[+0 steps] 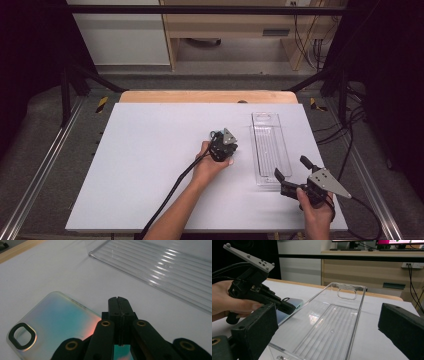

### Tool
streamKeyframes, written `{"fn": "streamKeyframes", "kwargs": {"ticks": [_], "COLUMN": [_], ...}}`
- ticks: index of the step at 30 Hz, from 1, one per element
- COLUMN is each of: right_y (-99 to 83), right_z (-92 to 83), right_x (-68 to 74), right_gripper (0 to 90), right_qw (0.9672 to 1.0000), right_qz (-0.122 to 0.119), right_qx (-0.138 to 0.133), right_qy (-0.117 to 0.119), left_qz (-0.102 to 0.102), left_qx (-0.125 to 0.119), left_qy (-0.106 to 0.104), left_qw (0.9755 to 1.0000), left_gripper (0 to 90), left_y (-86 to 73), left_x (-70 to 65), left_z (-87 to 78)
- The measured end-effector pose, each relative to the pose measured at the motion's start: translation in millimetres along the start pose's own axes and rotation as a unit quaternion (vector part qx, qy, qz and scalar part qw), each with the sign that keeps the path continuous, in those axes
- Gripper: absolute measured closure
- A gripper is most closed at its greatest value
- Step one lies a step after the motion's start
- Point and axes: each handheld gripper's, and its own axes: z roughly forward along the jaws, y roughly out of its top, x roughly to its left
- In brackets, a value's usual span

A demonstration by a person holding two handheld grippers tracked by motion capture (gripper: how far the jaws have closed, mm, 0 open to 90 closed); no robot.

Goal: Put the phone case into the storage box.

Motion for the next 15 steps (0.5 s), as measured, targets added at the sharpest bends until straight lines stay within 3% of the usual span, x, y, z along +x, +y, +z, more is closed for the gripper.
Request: {"fn": "streamKeyframes", "kwargs": {"ticks": [15], "right_y": [-0.1], "right_z": [-0.8], "right_x": [-1.1], "right_gripper": [2.8], "right_qw": [1.0], "right_qz": [0.003], "right_qx": [-0.002], "right_qy": [-0.001], "left_qz": [0.005], "left_qx": [0.008], "left_qy": [0.007], "left_qw": [0.9999], "left_gripper": [90.0], "left_y": [1.2], "left_x": [4.6], "left_z": [4.4]}}
